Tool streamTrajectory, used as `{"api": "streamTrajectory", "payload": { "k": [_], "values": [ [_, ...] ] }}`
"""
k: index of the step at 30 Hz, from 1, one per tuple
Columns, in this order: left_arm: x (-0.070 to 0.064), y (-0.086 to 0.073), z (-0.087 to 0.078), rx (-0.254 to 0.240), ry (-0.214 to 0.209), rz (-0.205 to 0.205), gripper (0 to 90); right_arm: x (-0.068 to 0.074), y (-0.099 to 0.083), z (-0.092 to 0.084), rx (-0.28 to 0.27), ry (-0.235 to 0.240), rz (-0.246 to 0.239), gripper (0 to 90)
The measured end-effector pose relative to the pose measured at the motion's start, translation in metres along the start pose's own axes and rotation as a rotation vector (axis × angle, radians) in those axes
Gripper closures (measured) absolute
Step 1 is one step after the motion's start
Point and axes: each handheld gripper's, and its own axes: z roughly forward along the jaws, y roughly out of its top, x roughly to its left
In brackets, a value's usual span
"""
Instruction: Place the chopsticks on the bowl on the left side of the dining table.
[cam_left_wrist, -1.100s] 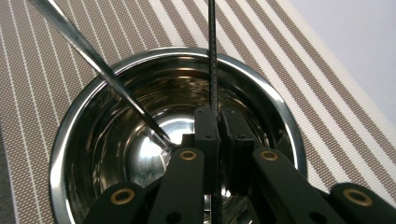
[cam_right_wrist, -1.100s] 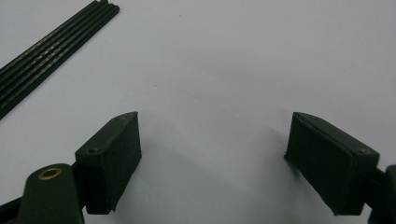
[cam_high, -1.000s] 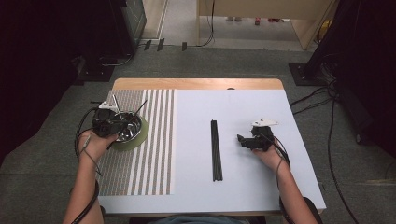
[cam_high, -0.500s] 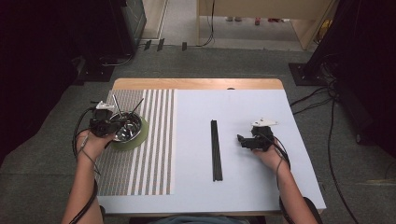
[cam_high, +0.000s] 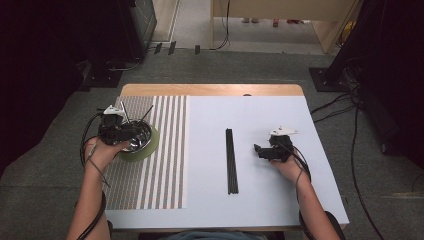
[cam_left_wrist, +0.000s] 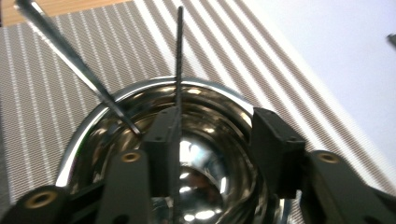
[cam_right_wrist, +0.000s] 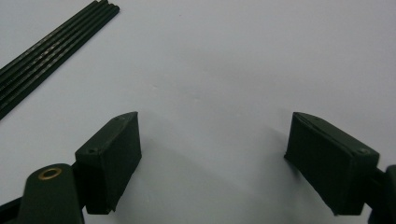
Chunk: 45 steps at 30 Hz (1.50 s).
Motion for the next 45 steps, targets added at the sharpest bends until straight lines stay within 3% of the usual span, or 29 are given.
{"api": "streamTrajectory", "payload": {
  "k": [6, 23, 32, 45],
  "values": [
    [-0.005, 0.005, -0.001, -0.020, -0.011, -0.031, 42.7, 0.000, 0.000, 0.000, -0.001, 0.001, -0.002, 17.5],
    [-0.028, 0.013, 0.002, -0.027, -0.006, 0.008, 39.7, 0.000, 0.000, 0.000, 0.000, 0.000, -0.003, 17.5],
    [-0.043, 0.016, 0.008, -0.017, -0.033, 0.022, 39.5, 0.000, 0.000, 0.000, 0.001, 0.000, -0.001, 17.6],
    [-0.069, 0.018, 0.016, -0.014, -0.055, 0.075, 37.2, 0.000, 0.000, 0.000, 0.001, 0.000, -0.001, 17.6]
  ]
}}
